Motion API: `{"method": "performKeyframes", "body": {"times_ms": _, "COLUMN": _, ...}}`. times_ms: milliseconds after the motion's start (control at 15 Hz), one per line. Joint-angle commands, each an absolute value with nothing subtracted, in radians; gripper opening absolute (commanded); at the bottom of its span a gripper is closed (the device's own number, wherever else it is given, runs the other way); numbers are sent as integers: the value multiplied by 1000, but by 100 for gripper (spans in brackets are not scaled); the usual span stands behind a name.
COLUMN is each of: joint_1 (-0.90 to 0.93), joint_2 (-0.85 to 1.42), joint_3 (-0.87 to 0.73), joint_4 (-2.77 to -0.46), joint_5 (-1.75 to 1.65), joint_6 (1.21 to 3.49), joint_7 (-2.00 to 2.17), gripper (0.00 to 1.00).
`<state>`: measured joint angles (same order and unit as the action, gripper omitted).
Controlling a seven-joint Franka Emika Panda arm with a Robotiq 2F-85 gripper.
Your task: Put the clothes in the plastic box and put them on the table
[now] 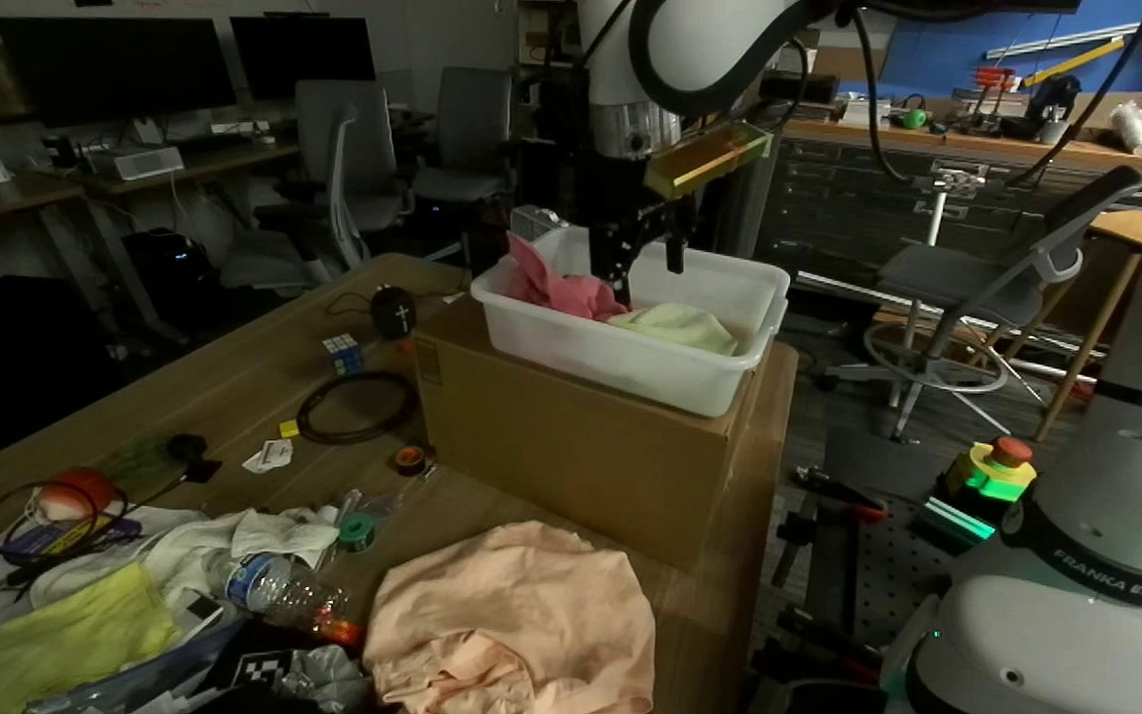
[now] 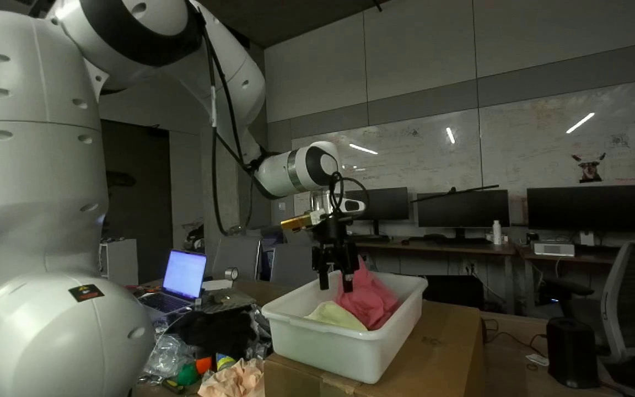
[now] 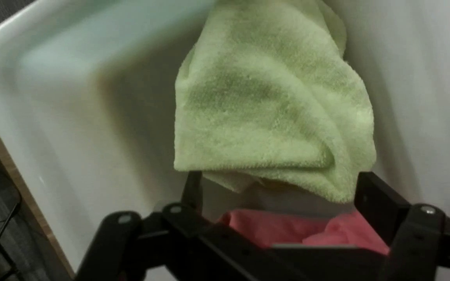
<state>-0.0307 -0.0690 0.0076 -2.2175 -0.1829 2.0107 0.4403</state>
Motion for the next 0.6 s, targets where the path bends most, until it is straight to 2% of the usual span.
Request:
{"method": "performKeyframes", "body": {"times_ms": 0, "joint_1": -27, "joint_2": -41, "joint_3": 2, "joint_4": -2177, "joint_5": -161, "joint_6": 1899, "joint_7": 330, "gripper": 100}}
{"method": "performKeyframes", "body": {"times_ms": 267, "joint_1": -24, "joint_2": -28, "joint_3": 4, "joint_4": -2165, "joint_5": -190, "joint_6": 1843, "joint_7": 276, "gripper": 100}}
{"method": "performKeyframes", "body": {"times_ms": 533, "joint_1": -26, "joint_2": -21, "joint_3": 0, "joint_4": -2182, "joint_5": -184, "joint_6": 1897, "joint_7": 215, "gripper": 100}}
